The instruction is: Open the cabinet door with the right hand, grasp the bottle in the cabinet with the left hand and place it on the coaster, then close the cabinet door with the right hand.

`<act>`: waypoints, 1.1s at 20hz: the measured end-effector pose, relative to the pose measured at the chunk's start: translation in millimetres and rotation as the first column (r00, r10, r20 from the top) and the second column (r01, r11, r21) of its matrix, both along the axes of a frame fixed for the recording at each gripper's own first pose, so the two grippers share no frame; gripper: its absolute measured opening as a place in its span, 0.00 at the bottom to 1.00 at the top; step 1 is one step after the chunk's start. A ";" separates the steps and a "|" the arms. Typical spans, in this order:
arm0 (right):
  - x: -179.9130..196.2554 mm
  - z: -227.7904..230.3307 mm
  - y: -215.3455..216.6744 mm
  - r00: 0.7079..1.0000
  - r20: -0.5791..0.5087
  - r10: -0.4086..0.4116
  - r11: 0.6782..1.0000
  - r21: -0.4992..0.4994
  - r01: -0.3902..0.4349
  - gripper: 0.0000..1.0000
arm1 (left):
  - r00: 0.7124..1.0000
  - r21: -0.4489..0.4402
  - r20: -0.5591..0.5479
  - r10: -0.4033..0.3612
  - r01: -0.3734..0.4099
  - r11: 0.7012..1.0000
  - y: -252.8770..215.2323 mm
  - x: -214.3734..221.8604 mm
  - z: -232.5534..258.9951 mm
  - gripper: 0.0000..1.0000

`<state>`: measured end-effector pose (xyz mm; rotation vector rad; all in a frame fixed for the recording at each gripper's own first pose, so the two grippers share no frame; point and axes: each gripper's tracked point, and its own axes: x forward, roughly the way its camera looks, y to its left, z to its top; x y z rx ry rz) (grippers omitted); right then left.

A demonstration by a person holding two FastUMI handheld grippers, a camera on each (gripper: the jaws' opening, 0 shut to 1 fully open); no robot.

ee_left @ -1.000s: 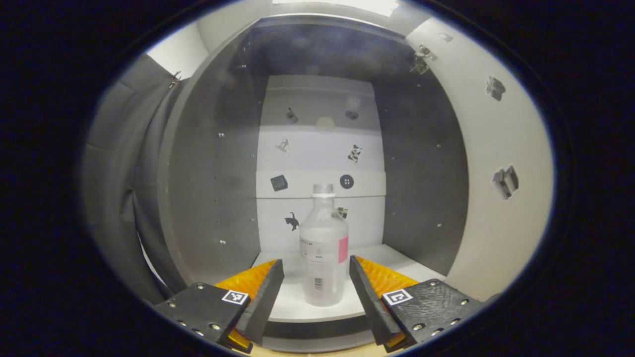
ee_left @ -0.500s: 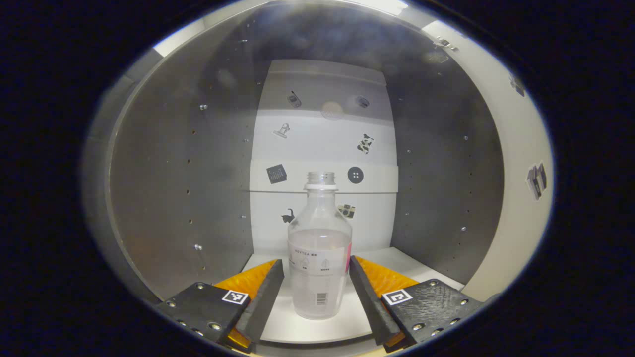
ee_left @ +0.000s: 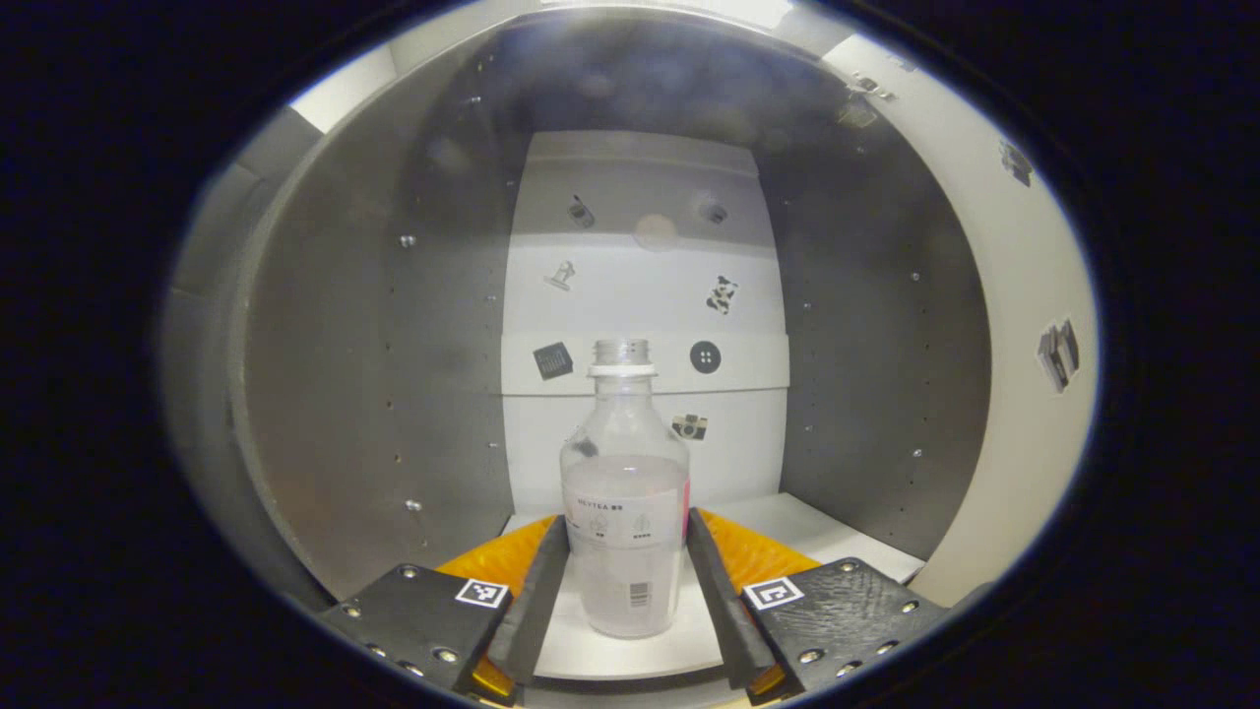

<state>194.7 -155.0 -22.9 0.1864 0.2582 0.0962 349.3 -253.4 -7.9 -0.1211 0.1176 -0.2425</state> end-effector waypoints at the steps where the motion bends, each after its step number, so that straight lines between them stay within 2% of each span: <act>1: 2.6 1.2 1.4 1.000 0.009 0.006 1.000 -0.005 -0.006 1.00 | 1.000 -0.002 0.008 0.002 -0.002 1.000 2.6 -6.7 4.5 0.69; 2: 4.6 2.9 2.3 1.000 0.015 0.012 1.000 -0.010 -0.012 0.98 | 1.000 -0.004 0.017 0.005 -0.005 1.000 5.8 -13.4 8.1 0.72; 9: 28.2 7.1 17.1 0.997 0.048 0.058 0.998 -0.003 -0.058 0.98 | 0.997 0.001 0.065 0.050 -0.050 0.999 42.1 -86.0 19.7 0.70; 14: 48.4 9.1 22.6 0.995 0.079 0.067 0.998 0.002 -0.067 0.98 | 0.991 0.008 0.054 0.122 -0.122 0.992 73.8 -138.8 4.6 0.69; 15: 53.0 9.6 23.6 0.994 0.089 0.068 0.998 -0.001 -0.068 0.98 | 0.989 0.012 0.052 0.140 -0.141 0.990 81.5 -150.0 1.3 0.74; 17: 59.6 8.3 27.5 0.992 0.095 0.080 0.997 0.003 -0.080 0.98 | 0.984 0.025 0.047 0.171 -0.172 0.985 94.1 -170.4 -5.2 0.69; 21: 60.9 3.1 42.9 0.991 0.094 0.099 0.995 0.017 -0.101 0.98 | 0.979 0.045 0.016 0.201 -0.202 0.978 115.9 -211.1 -20.0 0.69; 22: 60.3 3.1 46.4 0.990 0.096 0.099 0.995 0.018 -0.101 0.98 | 0.978 0.055 0.010 0.209 -0.209 0.976 122.2 -222.7 -25.1 0.74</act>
